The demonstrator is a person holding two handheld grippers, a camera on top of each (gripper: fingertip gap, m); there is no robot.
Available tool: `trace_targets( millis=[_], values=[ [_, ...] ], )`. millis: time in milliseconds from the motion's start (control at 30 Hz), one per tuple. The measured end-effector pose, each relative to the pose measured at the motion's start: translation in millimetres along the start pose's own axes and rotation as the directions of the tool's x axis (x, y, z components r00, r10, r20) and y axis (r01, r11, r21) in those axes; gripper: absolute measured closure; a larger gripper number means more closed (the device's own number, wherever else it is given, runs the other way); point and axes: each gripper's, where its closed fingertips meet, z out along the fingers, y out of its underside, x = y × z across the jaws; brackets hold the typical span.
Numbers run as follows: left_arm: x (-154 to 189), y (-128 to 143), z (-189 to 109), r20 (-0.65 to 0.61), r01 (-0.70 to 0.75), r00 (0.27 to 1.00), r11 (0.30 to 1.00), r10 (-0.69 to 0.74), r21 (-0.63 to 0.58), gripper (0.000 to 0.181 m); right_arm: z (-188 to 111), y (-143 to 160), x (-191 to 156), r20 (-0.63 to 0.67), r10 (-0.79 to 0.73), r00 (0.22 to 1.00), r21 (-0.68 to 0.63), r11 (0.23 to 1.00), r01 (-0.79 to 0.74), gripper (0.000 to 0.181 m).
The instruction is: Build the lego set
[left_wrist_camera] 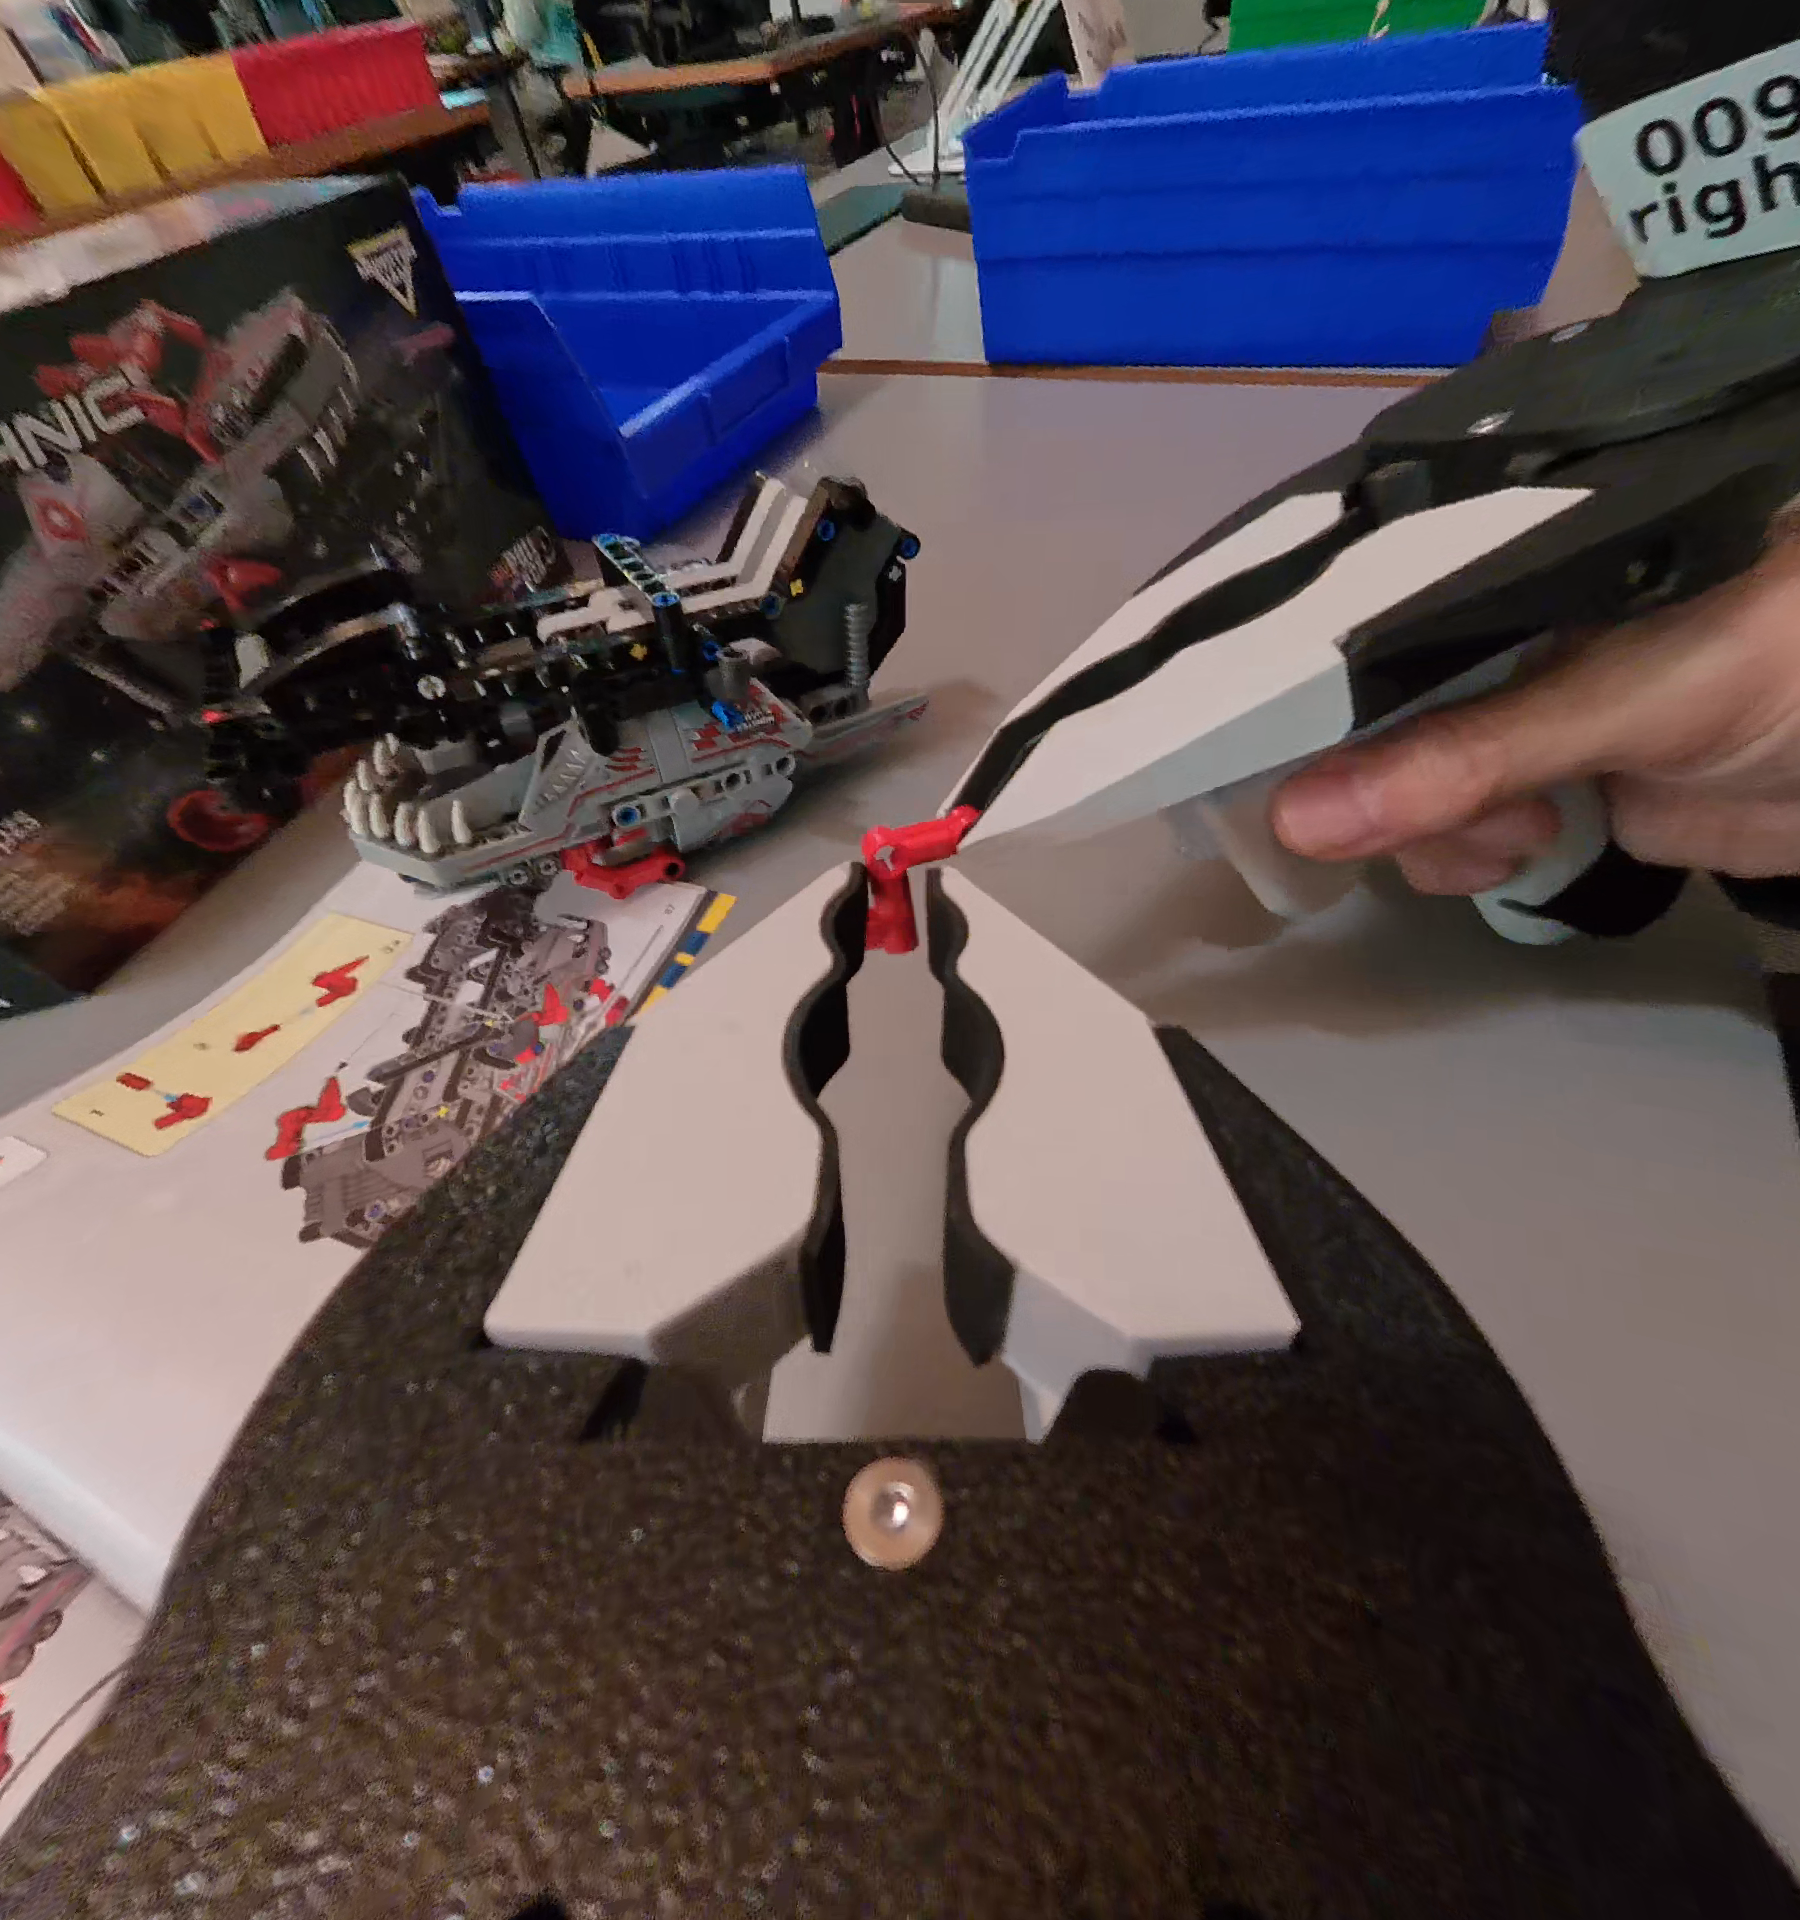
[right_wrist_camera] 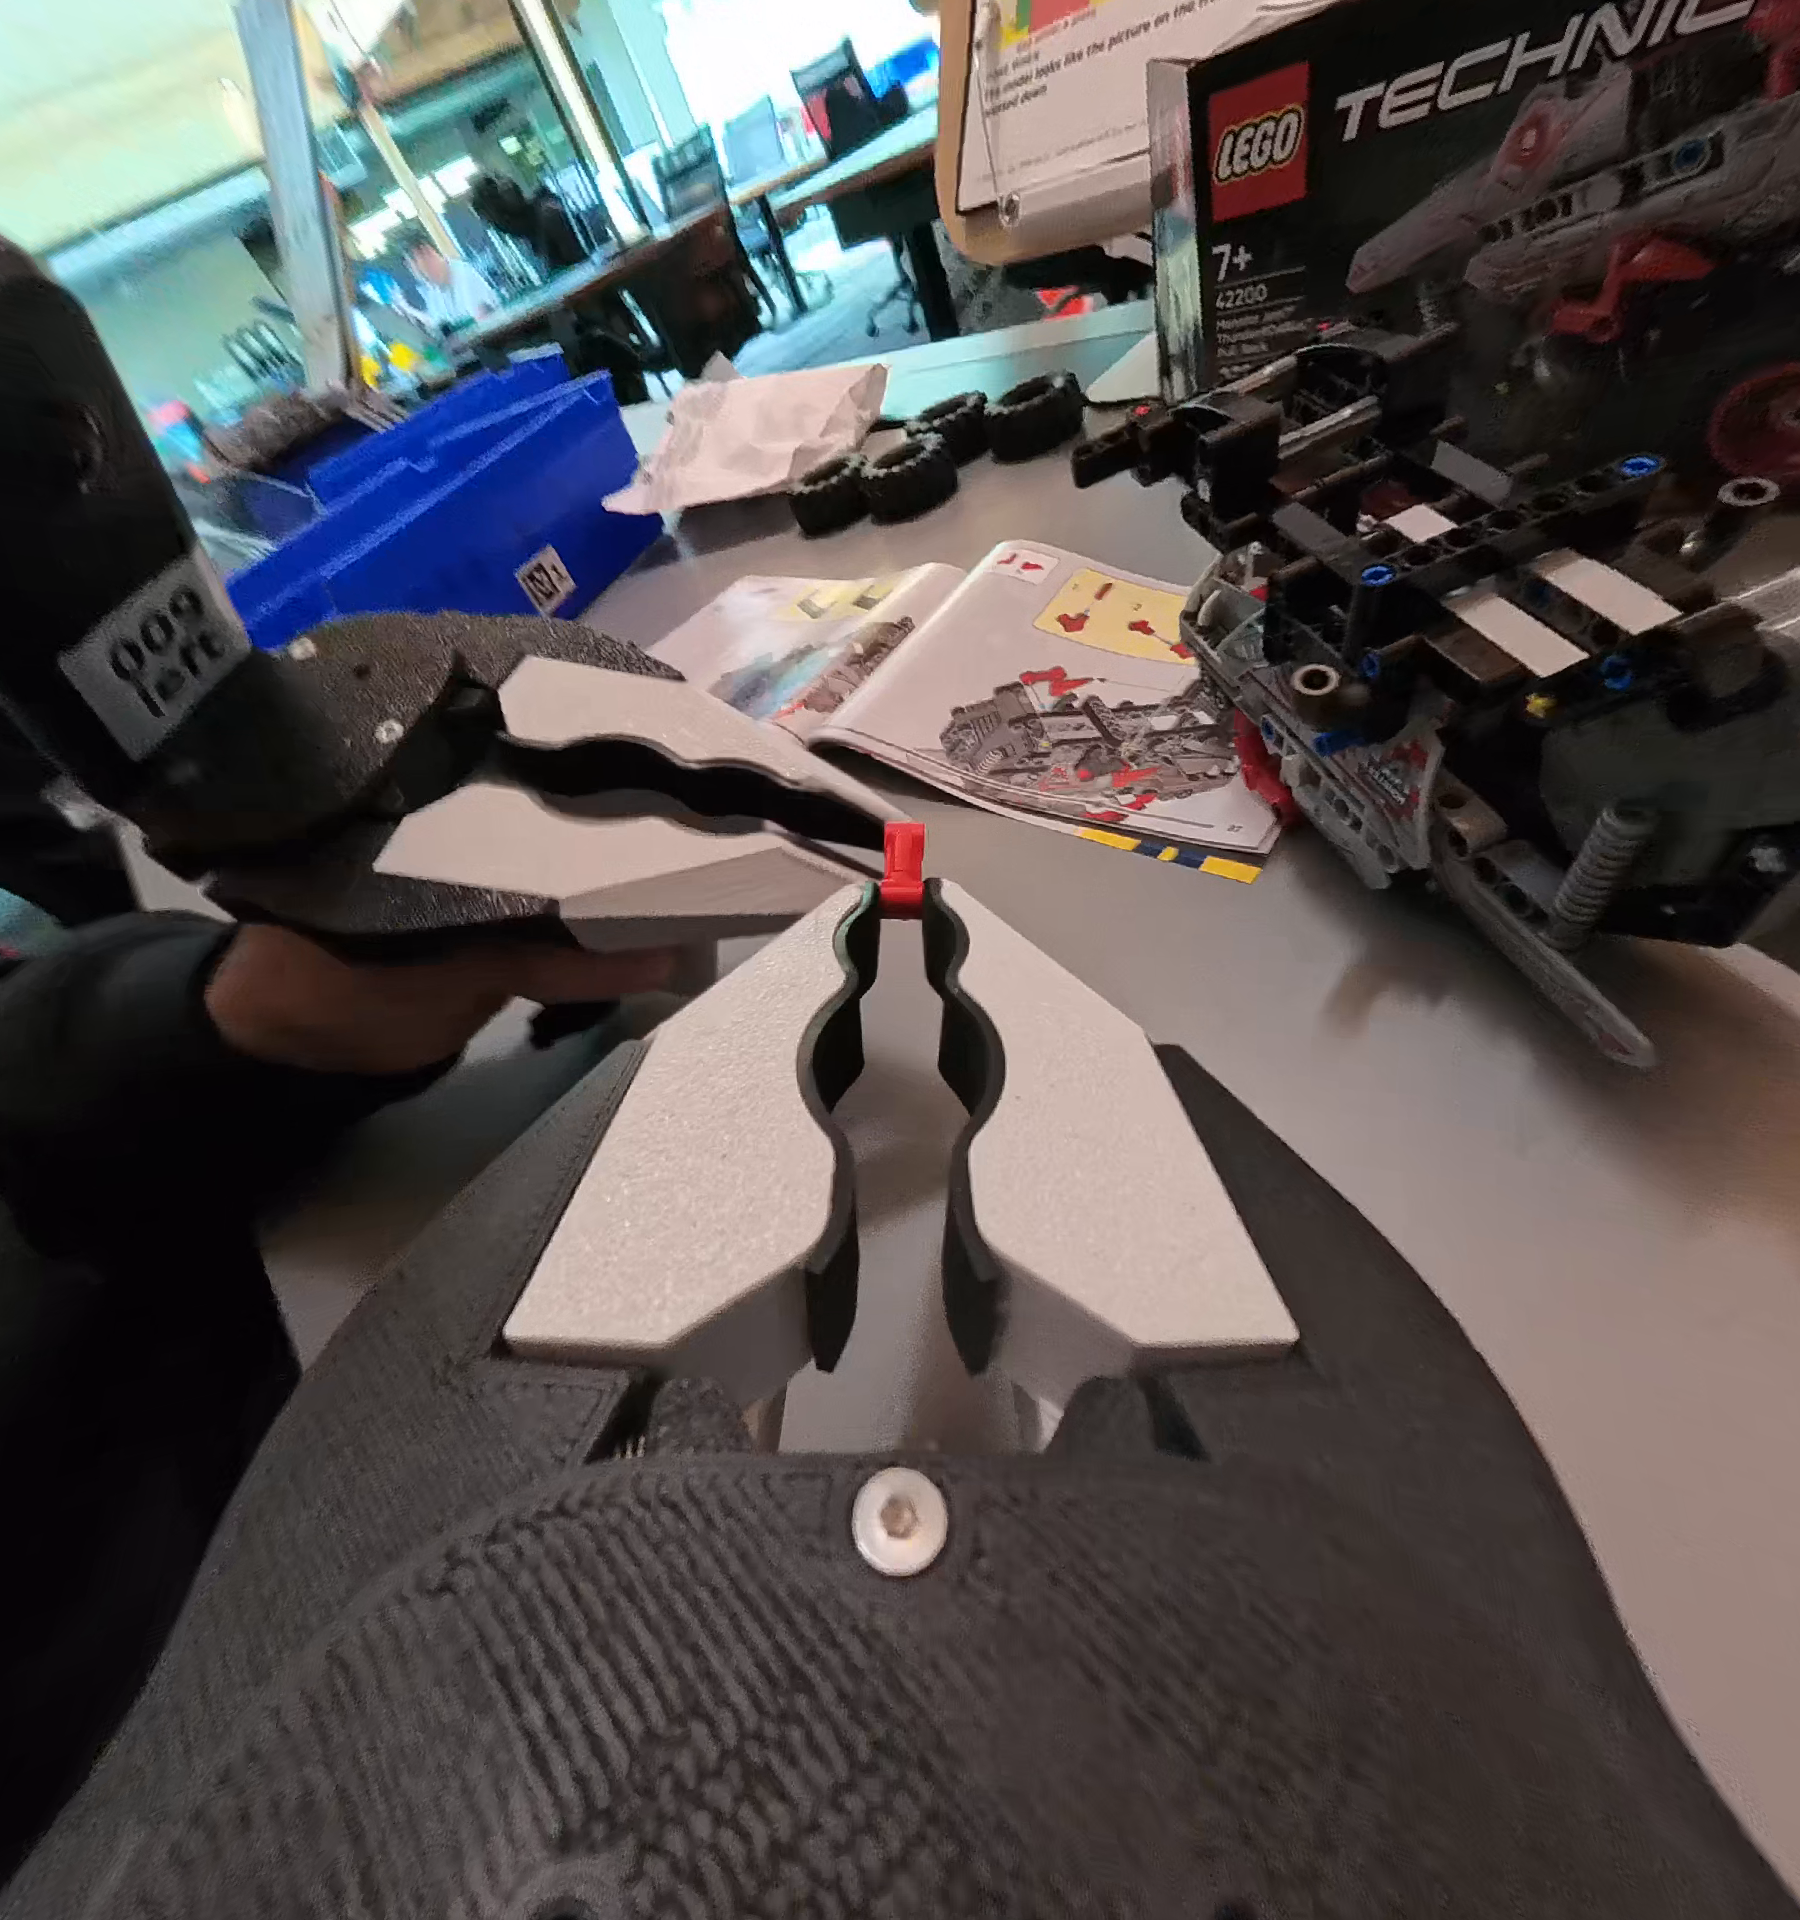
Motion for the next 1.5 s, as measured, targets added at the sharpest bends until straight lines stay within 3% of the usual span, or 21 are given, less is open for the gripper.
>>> trace_targets(
  millis=[367,467,600,667,767,867,933,1067,1167,1500],
  values=[
    [-3.2,3.3,1.9,0.007,0.026,1.000,1.000,-0.026,-0.011,0.176,3.1,2.3,0.4,-0.029,-0.009,1.000,-0.010,1.000,0.009,0.175],
    [-7.0,0.7,3.0,0.027,0.048,0.998,0.999,-0.048,-0.001,0.177,-0.5,2.1,1.8,-0.057,-0.089,0.994,-0.057,0.995,0.086,0.174],
    [-27.0,-5.4,13.6,0.121,0.032,0.992,0.999,-0.032,0.005,0.177,-18.7,-30.1,35.7,-0.239,-0.357,0.903,-0.154,0.932,0.328,0.138],
    [-35.2,-9.9,22.2,0.157,0.021,0.987,1.000,-0.024,0.018,0.177,-22.8,-47.3,61.3,-0.287,-0.432,0.855,-0.219,0.899,0.380,0.131],
    [-47.6,-9.7,34.9,0.219,-0.023,0.976,1.000,0.021,0.004,0.177,-10.3,-54.3,82.8,-0.235,-0.467,0.853,-0.313,0.867,0.388,0.124],
    [-54.1,-8.6,42.7,0.246,-0.037,0.968,0.999,0.038,-0.011,0.177,3.7,-40.8,99.6,-0.164,-0.553,0.817,-0.474,0.771,0.426,0.117],
    [-55.7,-7.0,46.1,0.248,-0.055,0.967,0.998,0.062,-0.033,0.177,9.7,-35.9,104.1,-0.123,-0.585,0.802,-0.530,0.721,0.446,0.123],
    [-56.0,-3.9,52.7,0.231,-0.067,0.970,0.996,0.080,-0.063,0.177,20.0,-32.4,88.8,0.011,-0.564,0.826,-0.523,0.701,0.486,0.130],
    [-57.3,-3.8,57.4,0.216,-0.072,0.973,0.995,0.086,-0.071,0.177,19.1,-30.1,95.9,0.021,-0.569,0.822,-0.564,0.672,0.480,0.124],
    [-57.2,-3.2,63.3,0.180,-0.055,0.981,0.996,0.068,-0.077,0.177,15.3,-29.5,92.2,0.070,-0.554,0.829,-0.545,0.675,0.497,0.134]
  ],
)
